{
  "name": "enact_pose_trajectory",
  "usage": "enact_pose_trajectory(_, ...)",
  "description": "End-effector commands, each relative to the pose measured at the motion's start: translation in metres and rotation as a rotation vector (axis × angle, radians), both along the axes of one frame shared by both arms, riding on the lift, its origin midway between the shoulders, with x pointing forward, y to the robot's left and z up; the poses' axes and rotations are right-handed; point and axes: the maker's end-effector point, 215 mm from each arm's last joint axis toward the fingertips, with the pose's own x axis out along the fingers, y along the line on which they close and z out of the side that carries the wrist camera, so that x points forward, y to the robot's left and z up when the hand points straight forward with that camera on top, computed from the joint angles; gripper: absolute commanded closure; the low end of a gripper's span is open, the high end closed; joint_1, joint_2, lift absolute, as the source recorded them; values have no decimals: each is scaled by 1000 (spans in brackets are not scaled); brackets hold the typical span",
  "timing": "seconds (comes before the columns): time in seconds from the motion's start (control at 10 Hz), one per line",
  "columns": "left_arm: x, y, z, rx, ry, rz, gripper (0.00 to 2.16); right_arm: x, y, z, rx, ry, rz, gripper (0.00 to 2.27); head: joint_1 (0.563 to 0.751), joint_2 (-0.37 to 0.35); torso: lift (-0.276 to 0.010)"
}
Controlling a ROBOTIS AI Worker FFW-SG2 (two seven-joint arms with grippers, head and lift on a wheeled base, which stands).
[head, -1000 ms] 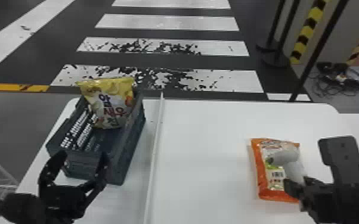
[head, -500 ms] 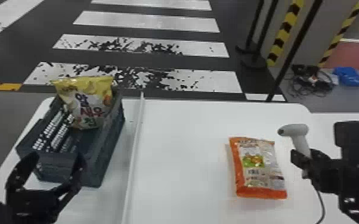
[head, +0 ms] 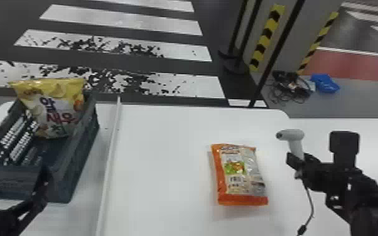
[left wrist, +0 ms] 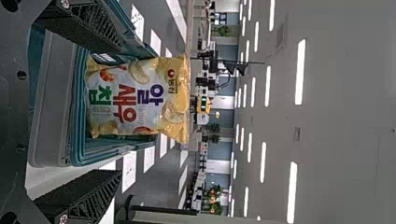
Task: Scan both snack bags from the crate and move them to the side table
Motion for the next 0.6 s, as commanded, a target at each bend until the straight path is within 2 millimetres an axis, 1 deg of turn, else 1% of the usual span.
enact_pose_trajectory(0.0,0,0,1,0,-1,0,66,10,-17,-17,20,13,-12,2233,695,-224,-99)
enact_pose_trajectory(0.2,1,-1,1,0,-3,-2,66,20,-36,-40,35,44,-17,2233,695,-247,-99)
enact_pose_trajectory(0.4,0,0,0,-1,-1,1,66,28,-52,-54,35,53,-22,2233,695,-263,-99)
enact_pose_trajectory(0.5,1,-1,2,-2,-4,-1,66,29,-57,-60,33,53,-24,2233,695,-272,-99)
